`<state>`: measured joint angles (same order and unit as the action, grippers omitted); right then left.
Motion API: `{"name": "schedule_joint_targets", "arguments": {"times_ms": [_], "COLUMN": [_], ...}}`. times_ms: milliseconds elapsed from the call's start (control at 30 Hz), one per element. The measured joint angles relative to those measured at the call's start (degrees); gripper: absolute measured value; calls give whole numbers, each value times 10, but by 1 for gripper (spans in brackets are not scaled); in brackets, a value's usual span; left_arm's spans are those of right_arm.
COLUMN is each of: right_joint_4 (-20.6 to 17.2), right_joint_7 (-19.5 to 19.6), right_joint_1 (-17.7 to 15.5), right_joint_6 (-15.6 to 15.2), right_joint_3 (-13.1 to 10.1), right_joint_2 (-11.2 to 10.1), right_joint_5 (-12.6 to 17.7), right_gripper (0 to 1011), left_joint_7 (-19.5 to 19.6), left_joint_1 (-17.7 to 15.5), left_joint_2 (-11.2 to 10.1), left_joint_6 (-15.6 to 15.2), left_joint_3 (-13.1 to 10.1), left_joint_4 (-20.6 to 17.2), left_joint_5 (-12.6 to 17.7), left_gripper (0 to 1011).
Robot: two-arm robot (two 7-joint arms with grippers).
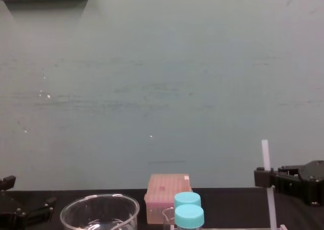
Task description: Pick up the stirring rod with one hand, then place it down.
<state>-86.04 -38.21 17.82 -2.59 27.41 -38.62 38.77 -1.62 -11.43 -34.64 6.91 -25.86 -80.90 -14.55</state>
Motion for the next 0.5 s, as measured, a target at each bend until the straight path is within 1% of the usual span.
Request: {"name": "schedule_joint_targets", "arguments": {"times_ms": [267,333,433,467,500], "right_joint_4": [0,0,-1,-1,-1], "right_joint_7": [0,0,0,0,0], "right_joint_1": [0,0,0,0,0], "right_joint_6": [0,0,0,0,0], "right_joint_3": [0,0,0,0,0], "right_joint_2": [-1,-1,-1,-1,-1], "right_joint_5": [0,0,1,1,1], "right_gripper": [72,87,188,188,231], "left_joint_7": [0,0,0,0,0], "left_joint_1": [0,0,0,0,0], "left_joint_2": [0,0,0,0,0], "left_joint_6": [0,0,0,0,0], "left_joint_3": [0,0,0,0,0], "left_joint_4": [0,0,0,0,0], "left_joint_5": [0,0,0,0,0], "left_gripper": [1005,1005,1005,1005,1005]}}
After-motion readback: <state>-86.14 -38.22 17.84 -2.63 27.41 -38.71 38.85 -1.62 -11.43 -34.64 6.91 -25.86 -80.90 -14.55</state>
